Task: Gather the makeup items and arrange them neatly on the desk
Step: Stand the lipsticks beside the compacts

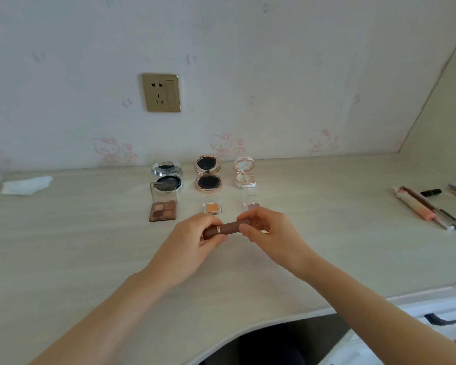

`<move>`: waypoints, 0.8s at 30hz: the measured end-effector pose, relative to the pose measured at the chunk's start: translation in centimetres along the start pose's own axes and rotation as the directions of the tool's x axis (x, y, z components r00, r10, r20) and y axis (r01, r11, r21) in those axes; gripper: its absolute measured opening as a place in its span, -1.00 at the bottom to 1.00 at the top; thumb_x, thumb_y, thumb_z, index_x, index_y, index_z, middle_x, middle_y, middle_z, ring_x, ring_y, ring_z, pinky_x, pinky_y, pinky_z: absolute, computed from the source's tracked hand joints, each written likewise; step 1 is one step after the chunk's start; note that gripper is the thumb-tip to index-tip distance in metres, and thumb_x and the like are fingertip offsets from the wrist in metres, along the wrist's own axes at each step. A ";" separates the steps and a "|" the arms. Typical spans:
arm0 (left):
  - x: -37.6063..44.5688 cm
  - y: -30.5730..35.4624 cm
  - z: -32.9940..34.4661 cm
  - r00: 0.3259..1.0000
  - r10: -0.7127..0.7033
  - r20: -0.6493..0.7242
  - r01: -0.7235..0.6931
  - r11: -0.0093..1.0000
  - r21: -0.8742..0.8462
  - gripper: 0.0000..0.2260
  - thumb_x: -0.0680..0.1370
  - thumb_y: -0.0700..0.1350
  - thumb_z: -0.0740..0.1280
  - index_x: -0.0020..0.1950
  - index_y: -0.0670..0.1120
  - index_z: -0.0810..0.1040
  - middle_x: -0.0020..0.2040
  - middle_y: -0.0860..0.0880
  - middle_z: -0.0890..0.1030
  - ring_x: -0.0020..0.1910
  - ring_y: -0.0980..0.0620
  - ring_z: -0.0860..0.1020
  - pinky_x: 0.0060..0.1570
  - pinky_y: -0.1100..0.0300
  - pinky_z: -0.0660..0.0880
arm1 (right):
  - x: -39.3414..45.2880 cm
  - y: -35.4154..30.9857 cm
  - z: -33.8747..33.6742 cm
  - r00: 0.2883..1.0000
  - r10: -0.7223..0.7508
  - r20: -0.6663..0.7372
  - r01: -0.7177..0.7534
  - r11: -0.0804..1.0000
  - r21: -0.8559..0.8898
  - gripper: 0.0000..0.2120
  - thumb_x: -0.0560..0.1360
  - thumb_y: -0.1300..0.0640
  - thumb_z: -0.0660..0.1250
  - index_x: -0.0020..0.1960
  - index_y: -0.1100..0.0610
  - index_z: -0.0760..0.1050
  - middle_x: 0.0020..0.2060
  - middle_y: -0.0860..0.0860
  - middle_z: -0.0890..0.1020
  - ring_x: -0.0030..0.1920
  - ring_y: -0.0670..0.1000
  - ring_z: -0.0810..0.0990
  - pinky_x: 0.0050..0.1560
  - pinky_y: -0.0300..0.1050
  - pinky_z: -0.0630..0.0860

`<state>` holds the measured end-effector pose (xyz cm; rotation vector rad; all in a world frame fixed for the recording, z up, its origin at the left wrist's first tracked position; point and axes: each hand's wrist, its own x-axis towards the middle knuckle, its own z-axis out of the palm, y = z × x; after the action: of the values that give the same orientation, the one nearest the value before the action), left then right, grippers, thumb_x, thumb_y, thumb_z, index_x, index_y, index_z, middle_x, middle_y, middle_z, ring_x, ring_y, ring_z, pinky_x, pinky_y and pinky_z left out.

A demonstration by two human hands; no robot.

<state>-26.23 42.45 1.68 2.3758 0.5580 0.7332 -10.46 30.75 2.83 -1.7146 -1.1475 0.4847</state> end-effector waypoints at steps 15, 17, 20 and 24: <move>-2.1 -1.4 -0.9 0.998 -0.066 0.020 0.060 0.975 0.212 -0.85 0.59 0.08 0.18 0.10 0.08 0.40 -0.12 0.08 0.47 -0.16 0.10 0.47 -0.17 0.13 0.42 | 0.8 -2.2 2.5 0.898 -0.305 0.318 0.437 0.707 -0.556 -0.76 0.61 0.05 0.19 0.22 0.08 0.49 0.06 -0.03 0.52 0.08 -0.02 0.44 0.10 -0.16 0.39; -1.9 -1.3 -1.0 0.996 -0.069 0.049 0.056 0.971 0.233 -0.83 0.59 0.13 0.14 0.03 0.06 0.38 -0.17 0.09 0.45 -0.20 0.10 0.44 -0.25 0.16 0.34 | 0.8 -2.6 2.3 0.888 -0.314 0.335 0.455 0.695 -0.556 -0.76 0.61 0.05 0.18 0.22 0.08 0.49 0.06 -0.03 0.53 0.07 -0.01 0.44 0.09 -0.18 0.37; -1.9 -1.2 -1.2 0.996 -0.038 0.084 0.012 0.957 0.289 -0.78 0.59 0.16 0.11 -0.08 0.03 0.31 -0.29 0.07 0.44 -0.29 0.04 0.44 -0.34 0.12 0.30 | 0.9 -3.1 2.0 0.852 -0.346 0.393 0.523 0.591 -0.614 -0.74 0.62 0.03 0.15 0.21 0.10 0.50 0.04 -0.02 0.54 0.01 -0.01 0.42 0.07 -0.18 0.33; -2.0 -1.2 -1.7 0.996 0.005 0.088 -0.025 0.973 0.229 -0.76 0.57 0.18 0.15 -0.14 0.05 0.29 -0.45 0.08 0.38 -0.46 0.09 0.37 -0.45 0.17 0.21 | 1.0 -3.5 1.6 0.835 -0.340 0.433 0.545 0.626 -0.558 -0.78 0.61 0.06 0.19 0.19 0.09 0.51 0.00 -0.06 0.53 -0.02 -0.07 0.40 0.08 -0.19 0.34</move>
<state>-29.04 42.93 1.31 2.6139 0.6176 0.5958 -12.83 32.65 5.38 -1.8636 -2.0976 -0.0253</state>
